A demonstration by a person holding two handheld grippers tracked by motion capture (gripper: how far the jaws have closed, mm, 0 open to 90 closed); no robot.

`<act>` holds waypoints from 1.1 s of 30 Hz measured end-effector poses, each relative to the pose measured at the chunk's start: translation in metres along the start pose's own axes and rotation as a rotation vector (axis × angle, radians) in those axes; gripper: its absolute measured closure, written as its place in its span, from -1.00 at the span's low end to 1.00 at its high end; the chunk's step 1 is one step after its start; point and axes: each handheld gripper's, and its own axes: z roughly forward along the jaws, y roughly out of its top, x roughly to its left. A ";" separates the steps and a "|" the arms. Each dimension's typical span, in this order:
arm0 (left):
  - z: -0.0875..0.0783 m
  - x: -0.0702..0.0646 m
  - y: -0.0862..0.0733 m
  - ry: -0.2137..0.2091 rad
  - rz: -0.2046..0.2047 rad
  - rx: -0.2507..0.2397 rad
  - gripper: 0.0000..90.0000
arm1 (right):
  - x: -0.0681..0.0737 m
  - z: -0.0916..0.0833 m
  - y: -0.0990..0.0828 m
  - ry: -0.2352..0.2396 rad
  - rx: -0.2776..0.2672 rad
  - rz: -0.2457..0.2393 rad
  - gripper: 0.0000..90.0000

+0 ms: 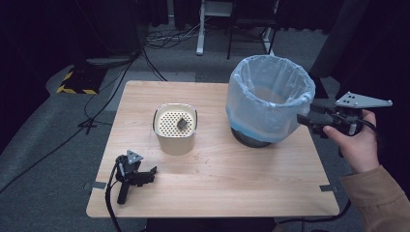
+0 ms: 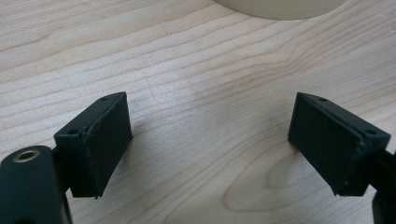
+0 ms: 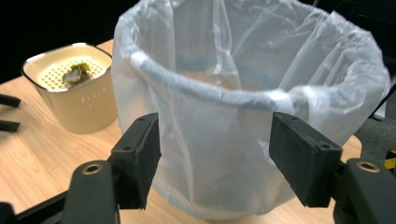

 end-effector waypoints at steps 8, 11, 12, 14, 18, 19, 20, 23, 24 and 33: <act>0.000 0.000 0.000 0.000 0.000 0.000 -0.70 | 0.006 0.000 -0.014 0.008 -0.013 -0.024 -0.24; 0.000 0.000 0.000 0.000 0.000 0.000 -0.70 | 0.009 0.003 -0.026 0.020 -0.014 -0.024 -0.24; 0.000 0.000 0.000 0.000 0.000 0.000 -0.70 | 0.011 0.007 -0.035 0.025 -0.016 -0.027 -0.25; 0.000 0.000 0.000 0.000 0.000 0.000 -0.70 | 0.011 0.010 -0.041 0.025 -0.014 -0.026 -0.25; 0.000 0.000 0.000 0.000 0.000 0.000 -0.70 | 0.010 0.028 -0.065 0.054 -0.010 0.010 -0.25; 0.000 0.000 0.000 0.000 0.000 0.000 -0.70 | 0.009 0.037 -0.075 0.071 -0.007 0.026 -0.25; 0.000 0.000 0.000 0.000 0.000 0.000 -0.70 | 0.009 0.041 -0.079 0.079 -0.004 0.032 -0.25; 0.000 0.000 0.000 0.000 0.000 0.000 -0.70 | 0.009 0.048 -0.085 0.086 0.003 0.035 -0.25; 0.000 0.000 0.000 0.000 0.000 0.000 -0.70 | 0.009 0.051 -0.088 0.088 0.011 0.036 -0.25; 0.000 0.000 0.000 0.000 0.000 0.000 -0.70 | 0.009 0.088 -0.133 0.110 0.172 0.072 -0.37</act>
